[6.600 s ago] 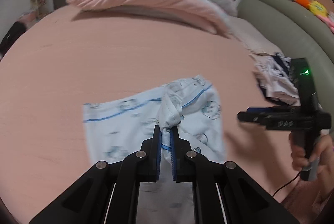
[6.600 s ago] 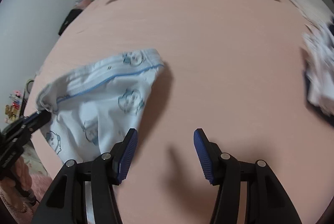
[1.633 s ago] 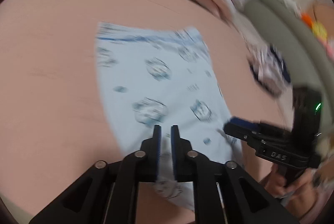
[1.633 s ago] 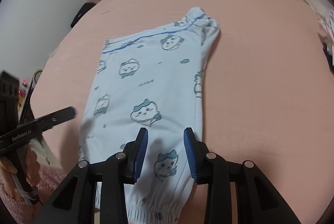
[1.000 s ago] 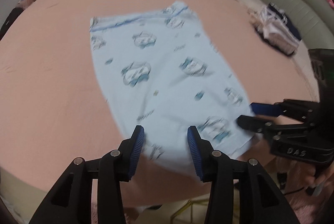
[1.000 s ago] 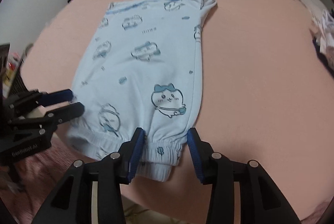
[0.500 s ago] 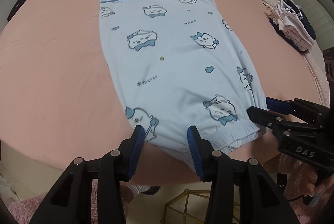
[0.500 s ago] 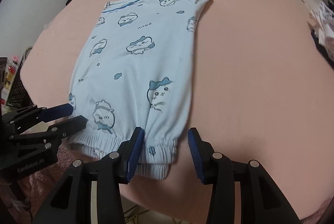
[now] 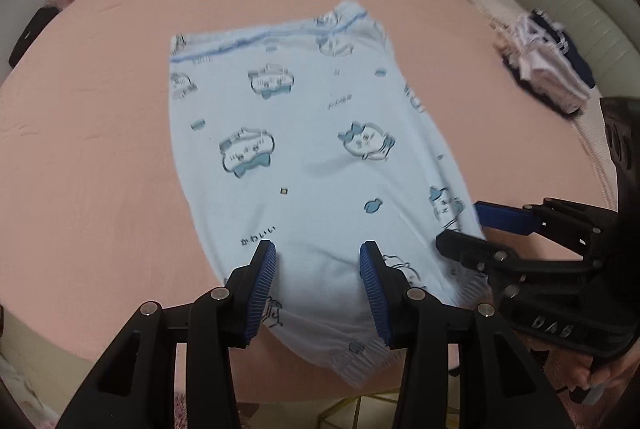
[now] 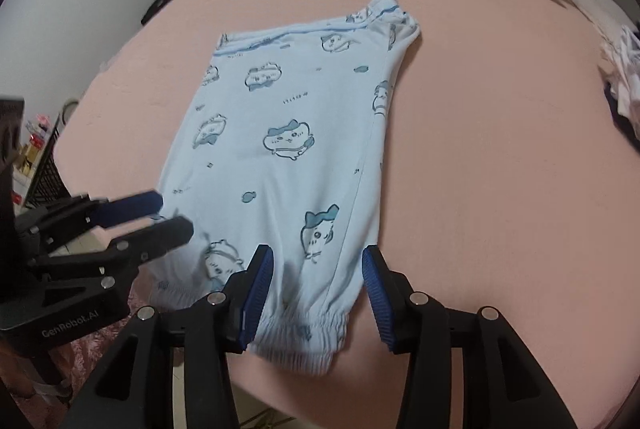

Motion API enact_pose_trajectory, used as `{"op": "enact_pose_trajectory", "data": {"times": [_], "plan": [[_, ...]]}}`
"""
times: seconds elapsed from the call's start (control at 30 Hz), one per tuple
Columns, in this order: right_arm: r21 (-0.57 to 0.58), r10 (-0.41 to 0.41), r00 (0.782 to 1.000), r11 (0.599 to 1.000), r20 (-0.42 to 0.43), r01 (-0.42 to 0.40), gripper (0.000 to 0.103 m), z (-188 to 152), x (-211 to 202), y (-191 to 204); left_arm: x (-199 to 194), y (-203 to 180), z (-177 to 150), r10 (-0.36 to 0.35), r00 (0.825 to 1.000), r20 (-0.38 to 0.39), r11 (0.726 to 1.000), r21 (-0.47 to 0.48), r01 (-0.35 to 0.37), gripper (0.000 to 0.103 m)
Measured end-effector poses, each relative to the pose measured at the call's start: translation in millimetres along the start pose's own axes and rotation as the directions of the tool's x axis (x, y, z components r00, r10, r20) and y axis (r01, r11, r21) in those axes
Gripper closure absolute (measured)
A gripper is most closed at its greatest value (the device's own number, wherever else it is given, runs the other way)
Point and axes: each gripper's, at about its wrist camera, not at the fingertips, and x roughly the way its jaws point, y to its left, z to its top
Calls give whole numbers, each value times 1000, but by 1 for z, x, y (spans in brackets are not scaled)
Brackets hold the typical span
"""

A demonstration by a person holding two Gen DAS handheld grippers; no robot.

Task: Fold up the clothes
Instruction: 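Hover both tools over the folded cuff end, adjusting the pants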

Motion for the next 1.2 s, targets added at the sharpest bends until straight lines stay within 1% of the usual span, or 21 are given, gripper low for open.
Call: {"op": "enact_pose_trajectory", "data": {"times": [0.07,0.13,0.17,0.2,0.27,0.4,0.47,0.5,0.57,0.6,0.63,0.7,0.73,0.83,0.9,0.97,1.07,1.13,1.2], "plan": [[-11,-27,999,1000,-37,27,57,-8,12,-3,11,-1,-5,16,1000,-27,1000,8,-16,63],[-13,-12,1000,1000,-10,12,57,-13,15,-5,18,-3,-15,30,999,-38,999,21,-30,62],[-8,-2,1000,1000,-4,2,56,-19,13,-7,16,-3,-18,31,999,-25,999,23,-31,62],[3,7,1000,1000,-4,-7,55,-24,11,-9,15,-2,-21,31,999,-35,1000,9,-30,61],[21,19,1000,1000,0,-19,54,-31,7,-11,13,2,-24,19,999,-44,1000,-23,-20,61],[17,9,1000,1000,5,-9,53,-37,5,-7,9,8,-35,-2,1000,-28,998,-55,0,61],[16,22,1000,1000,3,-22,52,-40,1,-6,4,9,-39,-12,1000,-26,998,-68,10,61],[20,41,999,999,2,-41,52,-43,-2,-7,1,10,-39,-20,999,-26,997,-75,18,61],[47,92,996,995,-2,-91,52,-49,-10,-14,-7,12,-35,-40,999,-19,996,-83,38,61],[64,114,994,992,-2,-113,52,-50,-14,-18,-12,12,-30,-47,999,0,995,-83,47,61],[76,120,993,990,6,-120,52,-49,-20,-20,-18,13,-24,-54,998,18,995,-83,56,61],[85,106,994,990,40,-109,52,-45,-34,-21,-23,12,-10,-68,997,39,994,-78,71,61],[88,96,994,991,54,-101,52,-38,-39,-23,-24,11,-1,-78,996,46,994,-76,81,61],[93,59,994,993,87,-68,52,5,-45,-37,-14,13,30,-84,995,51,995,-56,87,61],[93,37,992,994,122,-48,52,30,-49,-47,-7,12,58,-70,995,64,997,-16,71,61],[92,7,988,996,155,-21,52,60,-44,-57,1,13,82,-49,996,73,999,21,47,61],[101,-41,987,995,153,25,52,113,-37,-88,19,26,113,-9,997,78,1000,28,6,61],[101,-39,988,995,147,25,52,145,-29,-99,31,38,129,7,997,76,1000,15,-8,61],[105,-45,992,994,120,33,52,176,-3,-103,42,51,141,13,997,71,1000,-8,-13,61]]}}
